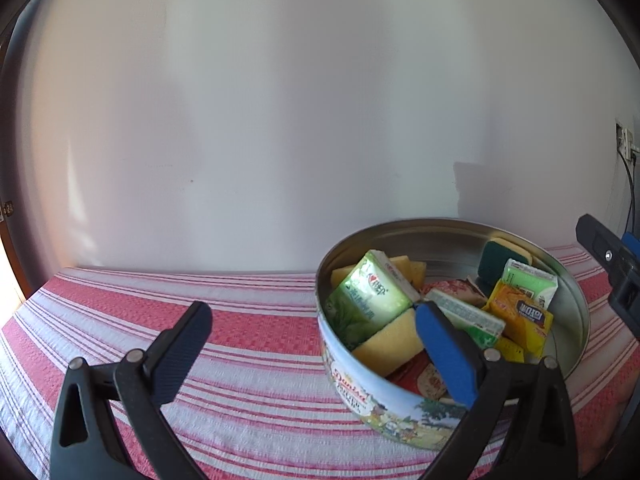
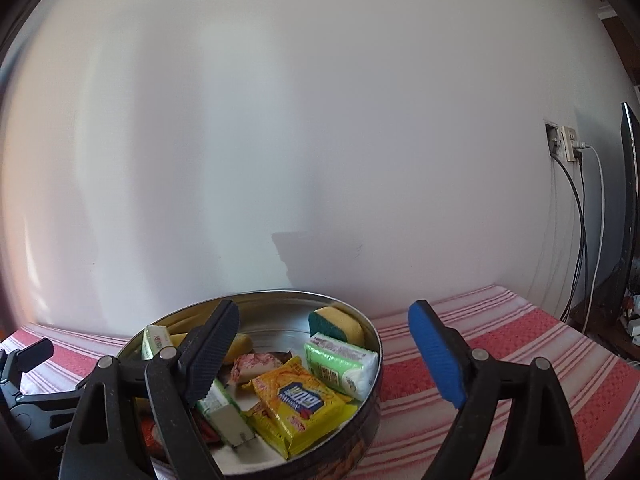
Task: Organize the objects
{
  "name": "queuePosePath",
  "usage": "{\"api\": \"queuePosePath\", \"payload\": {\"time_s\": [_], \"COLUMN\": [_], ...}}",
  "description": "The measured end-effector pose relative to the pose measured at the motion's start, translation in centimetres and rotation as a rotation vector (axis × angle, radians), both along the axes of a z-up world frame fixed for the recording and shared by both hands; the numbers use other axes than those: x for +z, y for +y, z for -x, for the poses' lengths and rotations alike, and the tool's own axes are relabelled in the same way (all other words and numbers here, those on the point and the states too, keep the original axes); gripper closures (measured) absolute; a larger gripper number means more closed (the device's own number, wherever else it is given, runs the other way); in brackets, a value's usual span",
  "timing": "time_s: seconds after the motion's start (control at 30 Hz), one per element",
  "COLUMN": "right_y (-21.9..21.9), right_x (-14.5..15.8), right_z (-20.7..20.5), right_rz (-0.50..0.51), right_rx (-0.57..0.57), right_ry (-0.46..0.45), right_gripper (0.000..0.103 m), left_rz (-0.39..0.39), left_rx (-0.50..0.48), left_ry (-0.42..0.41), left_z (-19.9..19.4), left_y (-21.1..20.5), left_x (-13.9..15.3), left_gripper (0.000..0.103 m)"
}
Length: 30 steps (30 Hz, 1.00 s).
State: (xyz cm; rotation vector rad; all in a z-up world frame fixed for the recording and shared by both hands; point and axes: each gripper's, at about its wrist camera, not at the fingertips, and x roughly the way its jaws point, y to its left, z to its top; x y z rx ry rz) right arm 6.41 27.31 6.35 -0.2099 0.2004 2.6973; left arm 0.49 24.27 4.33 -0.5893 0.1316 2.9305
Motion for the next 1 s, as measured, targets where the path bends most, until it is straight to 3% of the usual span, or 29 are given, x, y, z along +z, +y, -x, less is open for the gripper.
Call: {"api": "queuePosePath", "payload": {"time_s": [1.0], "right_y": [-5.5], "right_x": [0.0], "right_z": [-5.8], "right_rz": [-0.059], "right_rx": [-0.005], "right_ry": [0.012], "right_gripper": [0.011], "left_rz": [-0.031], "left_rx": [-0.045], "left_ry": [0.006], "left_z": [-6.3], "left_y": [-3.7], "left_x": [0.3], "left_gripper": [0.0]}}
